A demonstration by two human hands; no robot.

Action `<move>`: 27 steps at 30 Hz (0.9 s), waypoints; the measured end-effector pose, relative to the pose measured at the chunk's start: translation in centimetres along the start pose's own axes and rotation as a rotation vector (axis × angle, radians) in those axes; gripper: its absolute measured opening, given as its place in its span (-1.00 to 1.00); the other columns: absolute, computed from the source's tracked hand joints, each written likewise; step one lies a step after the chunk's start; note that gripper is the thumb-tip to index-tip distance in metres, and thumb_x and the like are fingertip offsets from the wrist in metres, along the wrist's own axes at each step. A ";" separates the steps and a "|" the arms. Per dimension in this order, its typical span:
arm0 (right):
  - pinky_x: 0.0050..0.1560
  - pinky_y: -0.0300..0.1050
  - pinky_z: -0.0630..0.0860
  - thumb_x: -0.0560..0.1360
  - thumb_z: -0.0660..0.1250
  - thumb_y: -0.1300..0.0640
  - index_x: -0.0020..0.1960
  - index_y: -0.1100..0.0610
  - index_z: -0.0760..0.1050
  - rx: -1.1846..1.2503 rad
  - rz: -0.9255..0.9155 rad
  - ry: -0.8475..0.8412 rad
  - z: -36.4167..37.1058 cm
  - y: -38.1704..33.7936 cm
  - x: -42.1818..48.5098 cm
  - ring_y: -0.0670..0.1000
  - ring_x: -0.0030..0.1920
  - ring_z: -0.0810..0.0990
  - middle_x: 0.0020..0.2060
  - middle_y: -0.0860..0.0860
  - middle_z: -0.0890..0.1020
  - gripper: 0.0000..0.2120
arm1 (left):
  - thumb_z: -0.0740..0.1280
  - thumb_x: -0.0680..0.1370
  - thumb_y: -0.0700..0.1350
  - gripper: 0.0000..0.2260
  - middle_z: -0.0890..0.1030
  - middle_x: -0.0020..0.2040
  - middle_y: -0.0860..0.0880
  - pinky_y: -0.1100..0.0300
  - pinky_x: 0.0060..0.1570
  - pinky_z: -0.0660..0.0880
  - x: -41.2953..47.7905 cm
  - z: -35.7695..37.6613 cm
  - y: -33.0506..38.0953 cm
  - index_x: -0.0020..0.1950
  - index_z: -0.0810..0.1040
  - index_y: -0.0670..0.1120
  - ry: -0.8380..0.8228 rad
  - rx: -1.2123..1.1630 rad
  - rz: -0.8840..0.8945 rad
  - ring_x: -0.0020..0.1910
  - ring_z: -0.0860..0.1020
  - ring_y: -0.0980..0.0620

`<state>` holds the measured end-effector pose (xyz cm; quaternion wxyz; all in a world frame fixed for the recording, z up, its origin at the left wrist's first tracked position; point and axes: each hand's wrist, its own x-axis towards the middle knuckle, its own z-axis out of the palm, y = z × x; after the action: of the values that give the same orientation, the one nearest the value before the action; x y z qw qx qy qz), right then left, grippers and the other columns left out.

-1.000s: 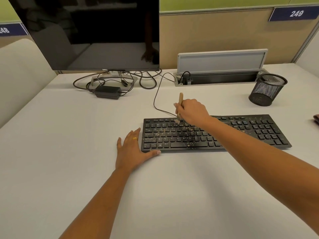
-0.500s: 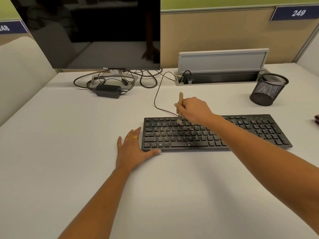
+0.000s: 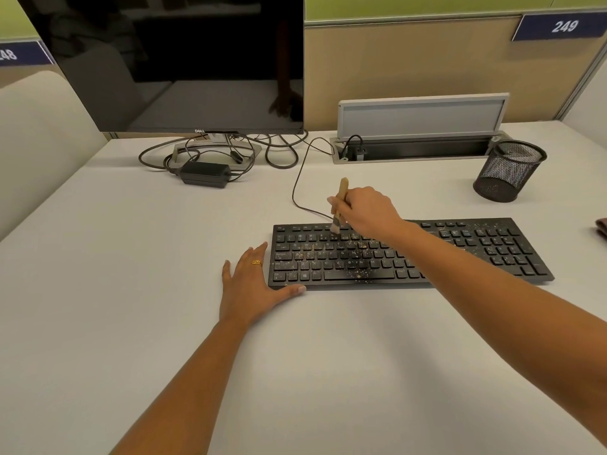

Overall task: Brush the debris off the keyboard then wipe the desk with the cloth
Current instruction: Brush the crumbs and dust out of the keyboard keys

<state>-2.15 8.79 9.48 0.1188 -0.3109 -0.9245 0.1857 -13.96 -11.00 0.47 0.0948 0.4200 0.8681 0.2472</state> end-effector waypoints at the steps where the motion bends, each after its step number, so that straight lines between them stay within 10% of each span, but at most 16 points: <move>1: -0.10 -0.06 0.49 0.62 0.04 -0.08 -0.07 0.24 0.56 -0.004 -0.004 -0.009 0.1 0.1 -0.1 0.08 -0.19 0.58 -0.20 0.07 0.63 -0.54 | 0.24 0.17 0.50 0.07 0.17 0.54 0.04 -0.02 0.48 -0.21 0.0 0.0 0.0 0.56 0.08 0.00 -0.001 -0.002 -0.001 0.53 0.03 0.13; 27: -0.23 -0.15 0.31 0.62 0.04 -0.08 -0.17 0.15 0.50 -0.154 -0.089 -0.097 -1.3 1.9 -0.9 -0.01 -0.28 0.47 -0.28 0.01 0.53 -0.58 | 0.31 0.23 0.47 0.03 0.16 0.55 0.04 -0.02 0.49 -0.21 0.1 0.2 -0.1 0.56 0.07 0.00 -0.001 0.024 -0.010 0.53 0.02 0.13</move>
<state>0.01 10.02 9.78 0.0578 -0.2682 -0.9537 0.1235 -14.03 -10.89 0.31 0.0916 0.4170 0.8729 0.2360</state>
